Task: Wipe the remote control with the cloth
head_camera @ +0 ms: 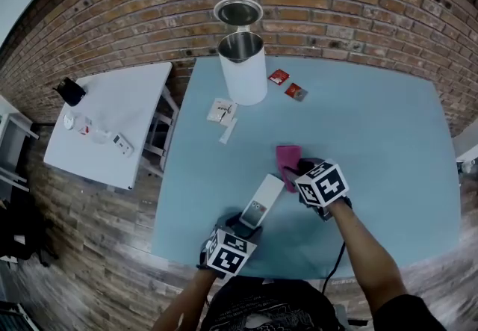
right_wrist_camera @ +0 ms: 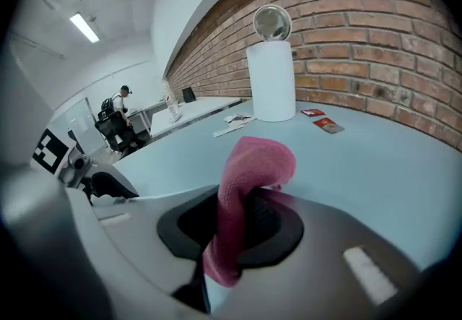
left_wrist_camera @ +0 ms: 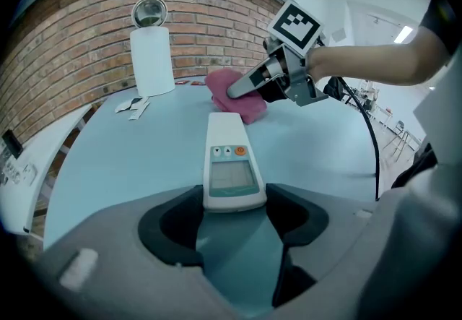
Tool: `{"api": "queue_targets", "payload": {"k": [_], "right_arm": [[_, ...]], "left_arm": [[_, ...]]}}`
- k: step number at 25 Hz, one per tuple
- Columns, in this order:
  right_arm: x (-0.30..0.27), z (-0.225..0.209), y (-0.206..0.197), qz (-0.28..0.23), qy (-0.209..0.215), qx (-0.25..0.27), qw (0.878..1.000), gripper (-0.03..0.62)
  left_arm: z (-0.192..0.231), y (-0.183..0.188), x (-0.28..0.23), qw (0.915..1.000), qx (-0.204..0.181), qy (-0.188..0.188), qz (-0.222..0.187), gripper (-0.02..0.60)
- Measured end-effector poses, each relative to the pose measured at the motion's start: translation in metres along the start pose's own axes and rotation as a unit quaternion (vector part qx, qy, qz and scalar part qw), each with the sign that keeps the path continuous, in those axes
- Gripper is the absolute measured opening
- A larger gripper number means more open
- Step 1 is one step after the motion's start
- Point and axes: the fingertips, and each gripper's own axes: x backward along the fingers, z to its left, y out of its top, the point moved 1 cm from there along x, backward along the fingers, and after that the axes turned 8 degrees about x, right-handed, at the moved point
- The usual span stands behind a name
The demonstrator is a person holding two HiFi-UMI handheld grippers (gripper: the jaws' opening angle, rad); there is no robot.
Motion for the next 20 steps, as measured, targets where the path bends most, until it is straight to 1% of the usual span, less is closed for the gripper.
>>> {"api": "queue_targets", "payload": {"k": [4,11,15,20], "right_arm": [[-0.012,0.000,0.008,0.011,0.020,0.021,1.000,0.066],[-0.032,0.005,0.024,0.029,0.042,0.082,0.995,0.066],[-0.041,0.009,0.031,0.033,0.056,0.088,0.994,0.066],[-0.050,0.008,0.039,0.029,0.061,0.085,0.994,0.066]], "left_arm": [[-0.001,0.000,0.000,1.0000,0.000,0.000,0.002,0.284],[-0.002,0.000,0.000,1.0000,0.003,0.001,0.000,0.284],[-0.002,0.001,0.000,1.0000,0.002,0.001,-0.001,0.284],[-0.003,0.001,-0.001,1.0000,0.000,0.000,-0.002,0.284]]}}
